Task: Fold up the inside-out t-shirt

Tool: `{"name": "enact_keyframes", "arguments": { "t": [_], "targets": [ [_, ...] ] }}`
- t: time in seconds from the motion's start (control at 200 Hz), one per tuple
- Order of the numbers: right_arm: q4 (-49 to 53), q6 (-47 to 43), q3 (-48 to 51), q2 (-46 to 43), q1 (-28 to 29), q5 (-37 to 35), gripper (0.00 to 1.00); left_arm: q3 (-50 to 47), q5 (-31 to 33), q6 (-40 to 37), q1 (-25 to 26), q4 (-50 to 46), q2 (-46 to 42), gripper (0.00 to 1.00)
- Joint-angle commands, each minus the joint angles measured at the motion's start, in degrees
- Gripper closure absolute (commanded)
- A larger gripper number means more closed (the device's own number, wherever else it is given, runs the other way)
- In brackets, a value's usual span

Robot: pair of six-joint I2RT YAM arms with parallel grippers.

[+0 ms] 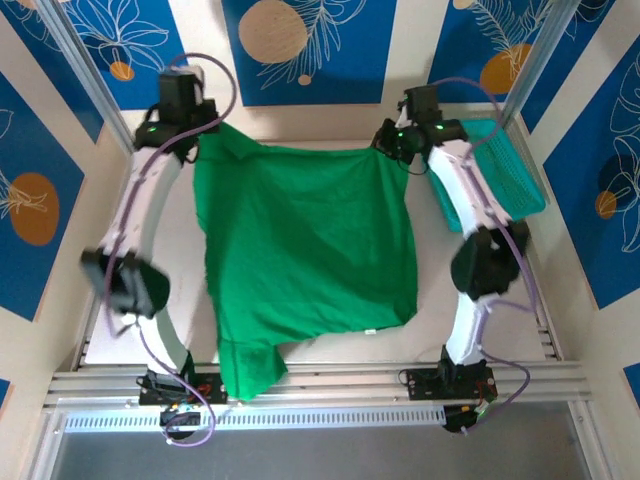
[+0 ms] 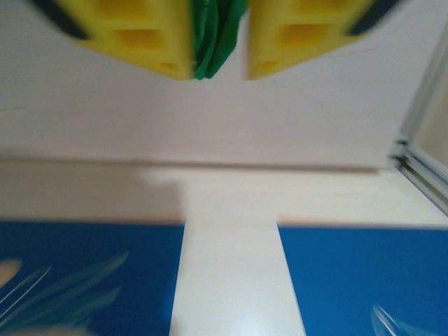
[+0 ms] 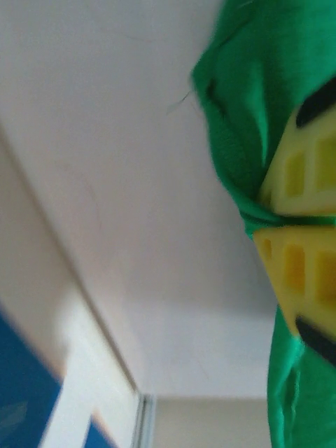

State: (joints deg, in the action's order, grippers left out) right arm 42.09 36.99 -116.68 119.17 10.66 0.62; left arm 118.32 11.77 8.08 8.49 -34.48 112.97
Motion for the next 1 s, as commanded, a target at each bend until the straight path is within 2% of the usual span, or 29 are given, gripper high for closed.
{"name": "enact_keyframes", "arguments": {
  "t": [0.0, 0.03, 0.075, 0.19, 0.28, 0.36, 0.435, 0.52, 0.595, 0.766, 0.896, 0.991],
  "targets": [
    [1.9, 1.3, -9.1, 8.6, -2.6, 1.3, 0.63, 10.1, -3.7, 2.4, -0.9, -4.4, 8.5, 0.07],
    [3.4, 1.2, -11.2, 10.2, -3.1, 2.1, 0.6, 12.1, -4.8, 3.4, -1.0, -5.7, 10.1, 0.03],
    [3.9, 0.5, -11.5, 10.4, -3.4, 2.8, 0.58, 13.6, -6.1, 5.4, -1.0, -6.6, 10.6, 0.02],
    [2.4, -2.4, -2.7, 3.5, -3.4, 2.8, 0.56, 9.2, -8.4, 10.3, -0.2, -7.7, 5.4, 0.03],
    [0.4, -3.9, 9.8, -5.0, -3.3, 3.6, 0.53, -2.4, -8.8, 12.5, 2.5, -8.6, -1.6, 0.05],
    [-2.7, -4.7, 23.7, -13.2, -2.7, 4.0, 0.54, -16.5, -6.3, 13.8, 6.0, -8.3, -8.2, 0.06],
    [-7.2, -5.0, 36.5, -18.9, -2.3, 6.9, 0.53, -30.1, -6.6, 17.2, 7.8, -6.0, -13.1, 0.07],
    [-10.2, -6.4, 44.9, -20.1, -2.2, 14.9, 0.53, -42.8, -8.7, 21.7, 7.9, -1.5, -16.8, 0.08],
    [-11.4, -7.8, 48.5, -19.6, -1.2, 16.8, 0.54, -48.5, -7.5, 22.5, 7.9, 1.3, -17.5, 0.09],
    [-12.2, -7.7, 53.2, -18.6, 0.1, 12.4, 0.55, -46.8, -1.6, 18.4, 7.0, 2.3, -10.0, 0.11],
    [-12.9, -6.1, 57.2, -18.3, 1.8, 8.5, 0.57, -38.0, 2.4, 13.7, 5.8, 0.5, -0.3, 0.16],
    [-13.8, -4.4, 59.7, -17.0, 4.5, 7.2, 0.58, -28.0, 5.8, 10.1, 5.5, -3.3, 7.9, 0.2]
  ]
}}
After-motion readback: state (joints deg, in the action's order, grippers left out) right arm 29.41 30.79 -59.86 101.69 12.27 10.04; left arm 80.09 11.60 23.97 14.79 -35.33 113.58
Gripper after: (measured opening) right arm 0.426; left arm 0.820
